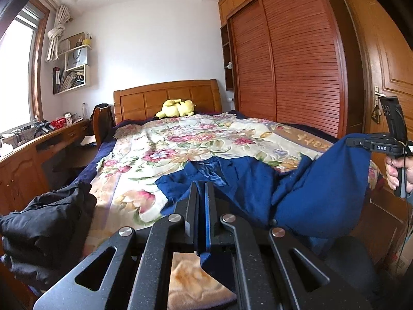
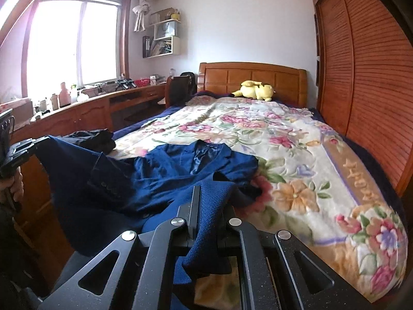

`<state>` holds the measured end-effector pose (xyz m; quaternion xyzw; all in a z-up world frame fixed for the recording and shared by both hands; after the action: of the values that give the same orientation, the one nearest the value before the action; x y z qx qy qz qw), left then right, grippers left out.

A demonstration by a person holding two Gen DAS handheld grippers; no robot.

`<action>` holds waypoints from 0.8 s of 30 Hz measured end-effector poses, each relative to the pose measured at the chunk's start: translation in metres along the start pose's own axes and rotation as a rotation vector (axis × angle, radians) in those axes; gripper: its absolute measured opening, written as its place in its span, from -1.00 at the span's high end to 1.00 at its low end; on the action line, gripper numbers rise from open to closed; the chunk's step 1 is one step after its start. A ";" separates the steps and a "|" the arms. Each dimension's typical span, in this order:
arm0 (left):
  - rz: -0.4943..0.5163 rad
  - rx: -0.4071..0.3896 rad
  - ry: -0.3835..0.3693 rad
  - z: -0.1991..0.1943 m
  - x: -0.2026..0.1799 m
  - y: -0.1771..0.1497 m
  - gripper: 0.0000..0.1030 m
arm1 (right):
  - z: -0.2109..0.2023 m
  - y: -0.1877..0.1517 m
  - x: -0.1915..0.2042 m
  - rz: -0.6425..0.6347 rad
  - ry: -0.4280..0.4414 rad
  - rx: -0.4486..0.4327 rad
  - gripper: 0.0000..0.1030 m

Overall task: Fold large clothes
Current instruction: 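Lift the hem with both grippers and fold it toward the collar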

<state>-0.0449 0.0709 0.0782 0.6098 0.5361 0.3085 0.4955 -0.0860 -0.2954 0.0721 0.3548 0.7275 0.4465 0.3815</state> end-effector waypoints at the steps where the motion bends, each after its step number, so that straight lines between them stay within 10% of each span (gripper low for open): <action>1: -0.004 0.009 -0.001 0.008 0.001 0.000 0.92 | 0.006 0.000 0.000 -0.002 -0.002 0.006 0.90; 18: -0.021 0.139 0.047 0.128 0.024 -0.035 0.93 | 0.151 -0.018 -0.023 0.051 0.052 0.136 0.90; 24: 0.017 0.121 0.087 0.187 0.035 -0.006 0.93 | 0.185 0.015 -0.051 0.061 0.010 0.029 0.90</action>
<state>0.1305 0.0531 0.0072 0.6292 0.5698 0.3060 0.4311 0.1013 -0.2635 0.0403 0.3801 0.7246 0.4491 0.3590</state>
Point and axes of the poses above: each gripper's, at about its wrist camera, not at the fingertips, and z roughly the way its jaws point, x to its left, y to its top, the point moved 9 cm from there along z, roughly the way its jaws point, and after that the axes turned 13 degrees about -z, right-handed, at the moved point
